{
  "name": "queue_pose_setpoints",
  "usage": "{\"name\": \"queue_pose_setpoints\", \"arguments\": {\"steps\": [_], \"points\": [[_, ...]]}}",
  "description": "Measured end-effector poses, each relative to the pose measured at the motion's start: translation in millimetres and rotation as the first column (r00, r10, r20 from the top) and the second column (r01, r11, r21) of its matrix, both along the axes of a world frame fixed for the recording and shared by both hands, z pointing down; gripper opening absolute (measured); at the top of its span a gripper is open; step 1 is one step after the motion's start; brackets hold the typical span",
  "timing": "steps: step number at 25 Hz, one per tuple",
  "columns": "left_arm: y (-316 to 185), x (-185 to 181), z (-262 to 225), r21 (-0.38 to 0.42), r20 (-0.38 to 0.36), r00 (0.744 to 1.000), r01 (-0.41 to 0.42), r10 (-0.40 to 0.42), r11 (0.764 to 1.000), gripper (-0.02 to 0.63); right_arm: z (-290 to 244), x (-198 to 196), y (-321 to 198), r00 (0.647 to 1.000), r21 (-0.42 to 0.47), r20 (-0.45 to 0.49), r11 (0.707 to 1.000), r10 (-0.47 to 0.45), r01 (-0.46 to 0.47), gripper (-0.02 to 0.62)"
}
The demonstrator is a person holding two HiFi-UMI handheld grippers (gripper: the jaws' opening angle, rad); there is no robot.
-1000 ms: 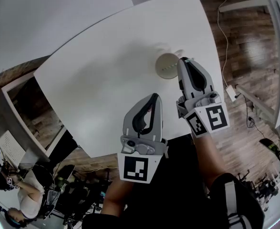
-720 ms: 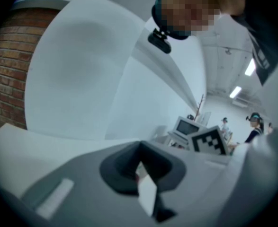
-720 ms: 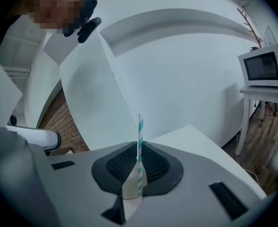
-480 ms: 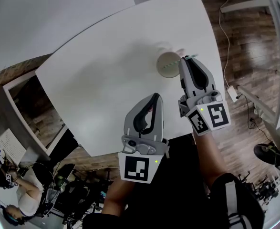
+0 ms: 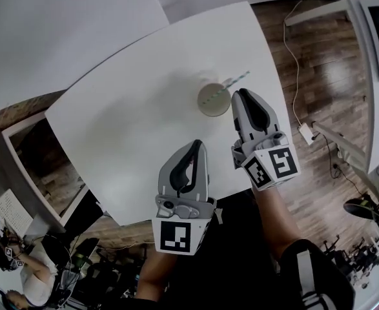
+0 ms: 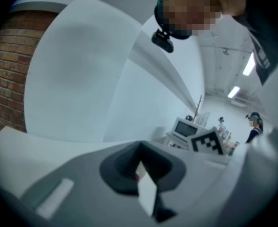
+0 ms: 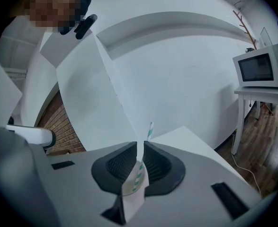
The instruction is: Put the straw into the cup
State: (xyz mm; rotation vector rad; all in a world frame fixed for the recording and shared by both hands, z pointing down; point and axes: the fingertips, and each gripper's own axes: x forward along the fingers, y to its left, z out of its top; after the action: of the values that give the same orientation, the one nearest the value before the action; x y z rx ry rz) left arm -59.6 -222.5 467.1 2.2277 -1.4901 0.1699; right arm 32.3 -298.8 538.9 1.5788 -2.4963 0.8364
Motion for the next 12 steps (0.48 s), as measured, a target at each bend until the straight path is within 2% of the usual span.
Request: {"name": "queue_pose_setpoints", "arguments": {"steps": [12], "points": [[14, 10, -52, 0.139, 0.007, 0.999, -0.039, 0.038, 0.989, 0.005, -51, 16, 27, 0.999, 0.046, 0.023, 0.998, 0.032, -0.033, 0.015]]}}
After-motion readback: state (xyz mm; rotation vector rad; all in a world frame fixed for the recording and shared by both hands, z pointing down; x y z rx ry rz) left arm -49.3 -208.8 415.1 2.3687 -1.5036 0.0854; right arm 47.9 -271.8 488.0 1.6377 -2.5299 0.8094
